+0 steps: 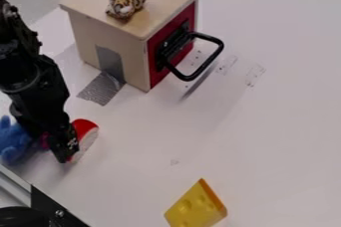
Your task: Move the red object to the top middle of the table
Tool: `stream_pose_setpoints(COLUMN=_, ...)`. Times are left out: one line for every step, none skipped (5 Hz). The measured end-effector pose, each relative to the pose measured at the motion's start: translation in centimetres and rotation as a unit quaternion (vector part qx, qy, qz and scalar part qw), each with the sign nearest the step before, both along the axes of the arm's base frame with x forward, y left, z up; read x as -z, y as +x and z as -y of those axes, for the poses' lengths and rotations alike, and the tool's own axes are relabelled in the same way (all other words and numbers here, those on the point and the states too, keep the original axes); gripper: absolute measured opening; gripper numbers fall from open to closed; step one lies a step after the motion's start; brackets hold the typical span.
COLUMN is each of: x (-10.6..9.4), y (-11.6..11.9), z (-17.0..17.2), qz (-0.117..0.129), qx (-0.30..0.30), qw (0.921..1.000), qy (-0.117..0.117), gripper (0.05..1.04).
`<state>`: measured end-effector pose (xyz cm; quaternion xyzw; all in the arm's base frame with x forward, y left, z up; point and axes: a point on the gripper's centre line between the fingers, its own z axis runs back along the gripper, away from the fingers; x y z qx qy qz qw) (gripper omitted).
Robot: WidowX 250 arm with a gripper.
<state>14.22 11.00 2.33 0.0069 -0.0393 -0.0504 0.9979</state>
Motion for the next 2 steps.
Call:
stream_pose_setpoints(x=0.9, y=1.5, z=-0.5, qz=-0.011, qx=0.016, qw=0.9998, qy=0.003, gripper=1.000)
stream_pose_setpoints(x=2.0, y=2.8, z=1.0, qz=-0.015, qx=0.031, qw=0.9994, qy=-0.008, gripper=0.954)
